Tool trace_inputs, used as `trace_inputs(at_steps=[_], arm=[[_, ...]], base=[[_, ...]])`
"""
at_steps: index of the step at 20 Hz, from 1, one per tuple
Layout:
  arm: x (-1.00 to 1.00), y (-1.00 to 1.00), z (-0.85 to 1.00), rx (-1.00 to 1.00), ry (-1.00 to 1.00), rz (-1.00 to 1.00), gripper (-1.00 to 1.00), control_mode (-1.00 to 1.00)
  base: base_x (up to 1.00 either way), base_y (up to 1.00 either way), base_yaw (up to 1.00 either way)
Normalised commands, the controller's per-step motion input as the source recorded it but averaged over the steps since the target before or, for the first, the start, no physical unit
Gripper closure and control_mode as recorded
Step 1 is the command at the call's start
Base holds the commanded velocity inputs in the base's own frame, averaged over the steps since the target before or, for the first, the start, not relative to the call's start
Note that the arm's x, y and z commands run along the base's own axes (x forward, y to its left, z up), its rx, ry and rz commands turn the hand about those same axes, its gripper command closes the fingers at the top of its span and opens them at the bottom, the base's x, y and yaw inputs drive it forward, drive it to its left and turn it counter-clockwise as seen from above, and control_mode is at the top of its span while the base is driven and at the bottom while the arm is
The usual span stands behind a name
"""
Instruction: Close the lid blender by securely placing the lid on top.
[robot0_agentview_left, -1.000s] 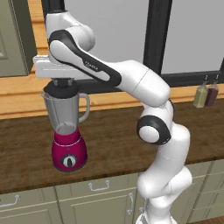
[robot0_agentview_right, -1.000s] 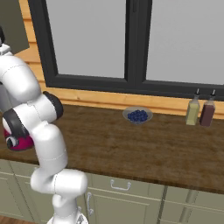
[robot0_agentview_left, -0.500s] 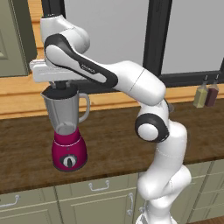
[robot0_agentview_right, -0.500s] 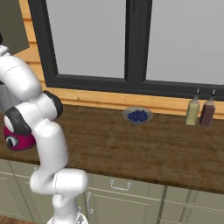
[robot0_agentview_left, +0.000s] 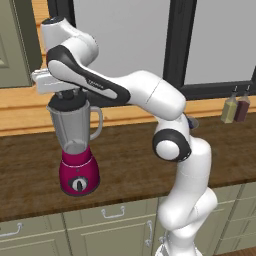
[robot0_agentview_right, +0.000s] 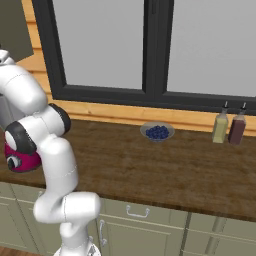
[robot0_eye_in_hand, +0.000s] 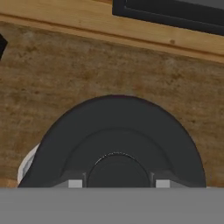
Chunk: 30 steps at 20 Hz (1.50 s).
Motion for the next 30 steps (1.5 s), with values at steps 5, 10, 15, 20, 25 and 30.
trace_inputs(at_steps=[5,10,15,20,25,30], arm=[[0.15,0.04,-0.42,0.00,-0.03,0.08,1.00,-1.00],[0.10,0.00,-0.40,0.00,0.00,0.10,1.00,-1.00],[0.00,0.00,-0.10,0.00,0.02,0.10,1.00,-1.00],[0.00,0.00,0.07,0.00,0.05,0.04,1.00,-1.00],[0.00,0.00,0.01,0.00,0.12,0.01,1.00,-1.00],[0.00,0.00,0.00,0.00,0.16,0.00,1.00,-1.00]], base=[[0.00,0.00,0.00],[0.00,0.00,0.00],[0.00,0.00,0.00],[0.00,0.00,0.00],[0.00,0.00,0.00],[0.00,0.00,0.00]])
